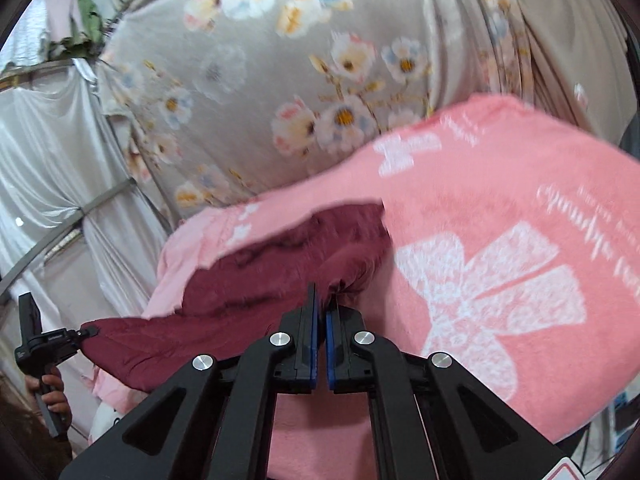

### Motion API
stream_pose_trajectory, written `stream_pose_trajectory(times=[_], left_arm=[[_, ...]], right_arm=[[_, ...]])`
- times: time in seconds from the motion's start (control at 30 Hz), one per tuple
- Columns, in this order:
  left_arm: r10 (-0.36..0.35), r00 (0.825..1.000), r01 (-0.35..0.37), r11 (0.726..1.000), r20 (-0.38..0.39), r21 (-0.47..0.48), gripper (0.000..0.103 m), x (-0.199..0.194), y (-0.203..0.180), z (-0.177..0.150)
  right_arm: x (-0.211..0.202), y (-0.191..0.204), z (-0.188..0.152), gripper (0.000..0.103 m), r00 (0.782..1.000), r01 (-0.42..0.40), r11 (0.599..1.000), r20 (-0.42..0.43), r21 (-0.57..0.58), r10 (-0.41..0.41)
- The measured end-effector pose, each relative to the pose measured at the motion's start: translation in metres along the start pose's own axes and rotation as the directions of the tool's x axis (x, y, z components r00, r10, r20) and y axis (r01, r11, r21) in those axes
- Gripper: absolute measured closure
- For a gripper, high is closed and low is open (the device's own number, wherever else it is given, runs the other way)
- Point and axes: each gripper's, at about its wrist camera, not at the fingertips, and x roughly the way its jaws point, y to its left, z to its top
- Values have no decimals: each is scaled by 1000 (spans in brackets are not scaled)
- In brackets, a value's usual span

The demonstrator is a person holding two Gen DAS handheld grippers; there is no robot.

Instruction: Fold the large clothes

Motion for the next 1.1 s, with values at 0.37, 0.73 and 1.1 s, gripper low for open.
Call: stream_pose_trajectory(times=[0.37,0.73,1.1], left_arm=[[90,984,-101,993,152,68,94,16,-29,86],[339,939,-334,938,-52,95,93,241,-1,122],[420,901,-409,906,-109,109,79,344,31,84]], right_arm=[[55,28,98,101,991,-5,999,132,-46,11],[255,-18,109,101,982,163,987,-95,11,-161],[354,-56,60,100,934,256,967,-261,9,-245]])
